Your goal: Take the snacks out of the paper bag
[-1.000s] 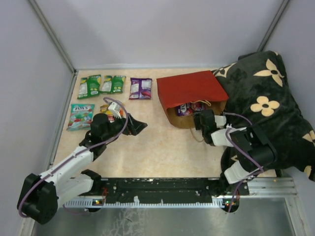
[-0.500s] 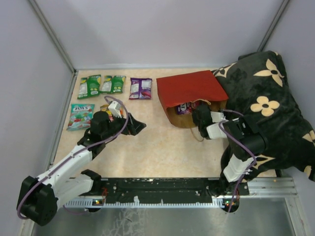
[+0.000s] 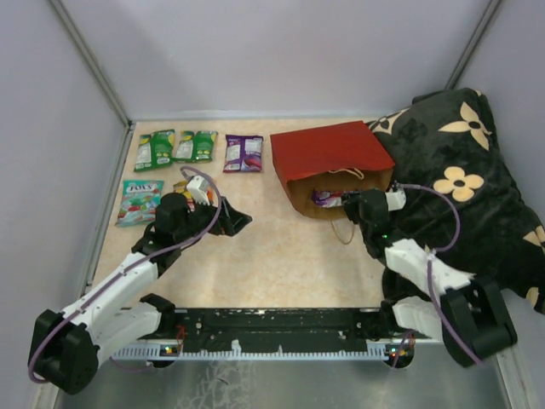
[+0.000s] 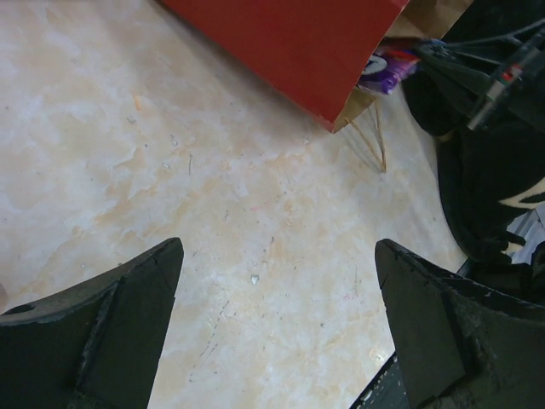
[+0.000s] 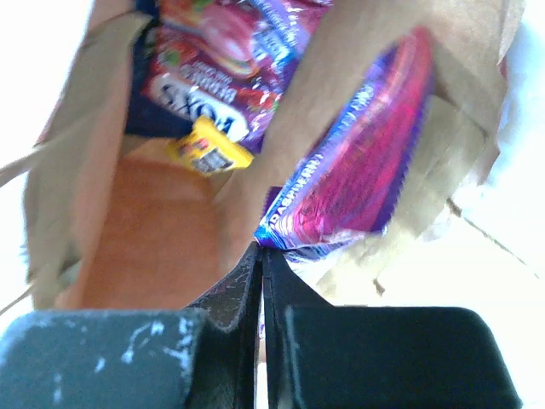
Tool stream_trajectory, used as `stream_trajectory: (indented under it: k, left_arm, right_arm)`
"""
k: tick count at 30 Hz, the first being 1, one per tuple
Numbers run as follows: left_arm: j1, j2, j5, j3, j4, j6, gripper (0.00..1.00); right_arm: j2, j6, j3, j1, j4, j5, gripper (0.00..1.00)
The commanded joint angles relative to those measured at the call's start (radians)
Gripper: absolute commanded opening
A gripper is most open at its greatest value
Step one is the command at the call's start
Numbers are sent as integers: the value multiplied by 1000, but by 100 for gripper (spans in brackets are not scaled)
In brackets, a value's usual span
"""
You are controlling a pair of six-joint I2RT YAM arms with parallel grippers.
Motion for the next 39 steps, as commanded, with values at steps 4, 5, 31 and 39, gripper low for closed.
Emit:
stream_trajectory:
  k: [4,5,31,39]
  left_arm:
    - [2,-1,3,86,-52,62,100]
    - [2,8,-6,109,-85,71,100]
    - [246,139,7,692,-560,189,100]
    - [313,136,46,696,-588,177,100]
  right_arm:
    - [-418,-194,-15,41,-511,-102,0]
    - [-483,-204,-14,49,-610,-114,0]
    - [335,-530,760,1012,-728,257,0]
    - [414,-810,863,684,-708,-172,0]
